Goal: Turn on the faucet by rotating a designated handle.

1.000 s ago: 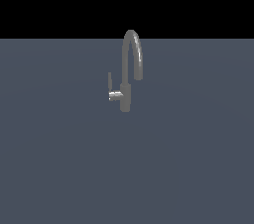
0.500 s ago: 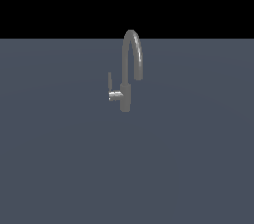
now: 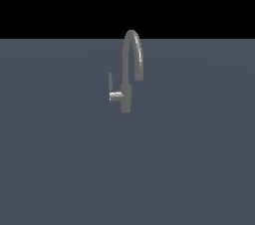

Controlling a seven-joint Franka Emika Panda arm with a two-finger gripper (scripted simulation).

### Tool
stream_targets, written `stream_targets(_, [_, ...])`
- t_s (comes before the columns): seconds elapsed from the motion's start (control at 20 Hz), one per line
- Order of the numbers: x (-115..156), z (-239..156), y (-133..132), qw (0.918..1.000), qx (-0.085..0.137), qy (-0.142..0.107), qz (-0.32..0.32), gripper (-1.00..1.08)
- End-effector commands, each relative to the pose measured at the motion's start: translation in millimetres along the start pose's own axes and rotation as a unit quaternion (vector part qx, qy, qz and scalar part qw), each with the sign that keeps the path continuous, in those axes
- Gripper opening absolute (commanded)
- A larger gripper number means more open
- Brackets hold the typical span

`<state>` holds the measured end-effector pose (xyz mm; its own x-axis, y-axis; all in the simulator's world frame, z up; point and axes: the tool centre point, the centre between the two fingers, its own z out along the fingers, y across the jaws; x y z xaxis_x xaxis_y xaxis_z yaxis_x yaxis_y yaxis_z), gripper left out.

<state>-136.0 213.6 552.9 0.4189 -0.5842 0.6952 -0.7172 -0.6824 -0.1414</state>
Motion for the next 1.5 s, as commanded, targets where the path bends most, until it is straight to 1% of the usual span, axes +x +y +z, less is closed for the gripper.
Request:
stream_targets(0.0, [-11,24,-17,0.9997,-0.012,0.013,0.017,-1.00])
stream_targets(0.2, [-29,72,-40,0.9981,-0.034,0.029,0.043,-1.00])
stream_targets(0.35, [-41,115,-52,0.9959,-0.053,0.039,0.063,-1.00])
stream_targets(0.5, [-53,164,-59,0.9927,-0.074,0.046,0.083,-1.00])
stream_targets(0.65, [-64,217,-59,0.9885,-0.096,0.051,0.105,-1.00])
stream_targets(0.8, [-74,272,-52,0.9830,-0.120,0.053,0.128,-1.00])
stream_targets(1.05, [-89,354,-30,0.9723,-0.157,0.055,0.164,-1.00])
stream_targets(1.25, [-98,401,-10,0.9642,-0.181,0.054,0.186,-1.00])
stream_targets(1.45, [-104,433,6,0.9579,-0.197,0.053,0.202,-1.00])
